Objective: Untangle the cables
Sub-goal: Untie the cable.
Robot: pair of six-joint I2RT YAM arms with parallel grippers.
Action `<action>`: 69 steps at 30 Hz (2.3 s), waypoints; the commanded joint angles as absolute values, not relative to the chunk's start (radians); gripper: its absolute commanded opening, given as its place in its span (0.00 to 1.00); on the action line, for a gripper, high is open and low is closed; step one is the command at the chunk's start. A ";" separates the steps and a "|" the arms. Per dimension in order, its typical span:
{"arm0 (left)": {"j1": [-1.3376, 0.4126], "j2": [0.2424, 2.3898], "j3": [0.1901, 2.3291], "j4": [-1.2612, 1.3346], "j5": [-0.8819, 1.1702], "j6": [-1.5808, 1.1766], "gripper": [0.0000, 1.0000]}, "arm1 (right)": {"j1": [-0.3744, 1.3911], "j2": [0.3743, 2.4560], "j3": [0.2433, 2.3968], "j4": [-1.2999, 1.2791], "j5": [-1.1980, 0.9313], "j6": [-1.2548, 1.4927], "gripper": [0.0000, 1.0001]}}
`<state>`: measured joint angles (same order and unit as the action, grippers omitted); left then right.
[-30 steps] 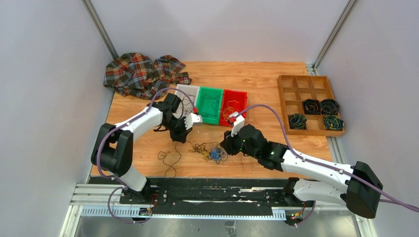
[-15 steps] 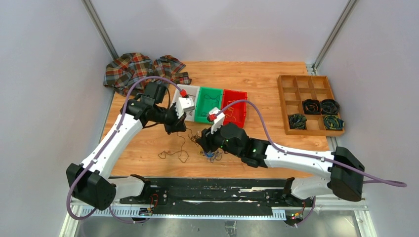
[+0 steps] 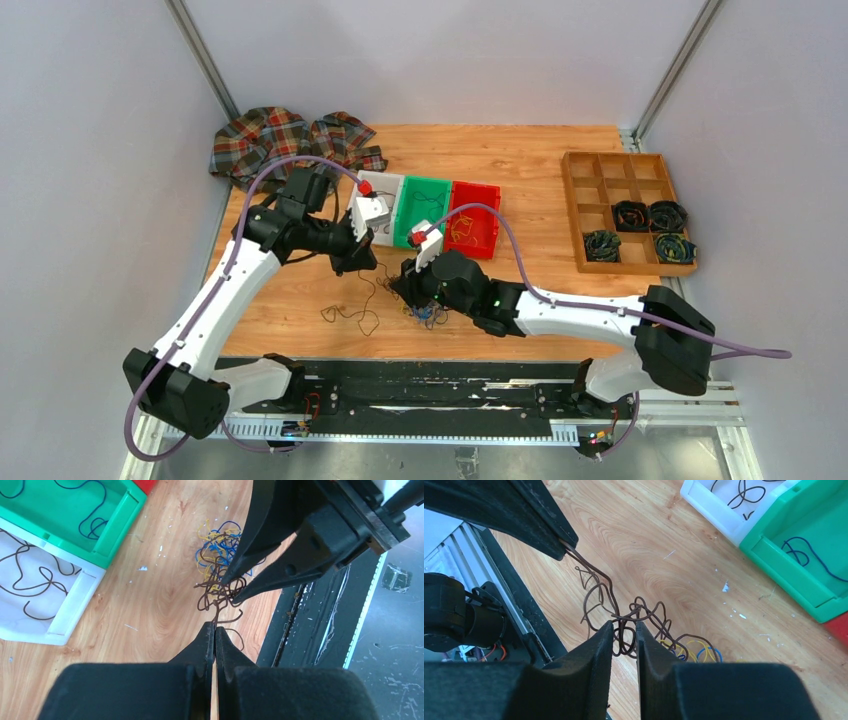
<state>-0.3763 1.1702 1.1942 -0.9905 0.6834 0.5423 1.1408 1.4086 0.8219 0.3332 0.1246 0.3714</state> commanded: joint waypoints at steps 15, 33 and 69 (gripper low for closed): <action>-0.383 1.140 1.346 -0.996 0.618 0.554 0.01 | 1.152 1.196 0.652 0.300 0.155 0.387 0.01; -0.399 1.119 1.411 -1.014 0.649 0.515 0.00 | 1.149 0.817 0.494 0.220 0.195 0.407 0.01; -0.468 1.281 2.303 -1.048 0.201 0.632 0.00 | 1.146 0.799 0.381 -0.323 0.647 0.670 0.00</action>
<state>-0.4664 1.2407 2.1883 -1.0756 0.2779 0.6365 1.1408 0.8078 0.3931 -0.2363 0.5789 0.6144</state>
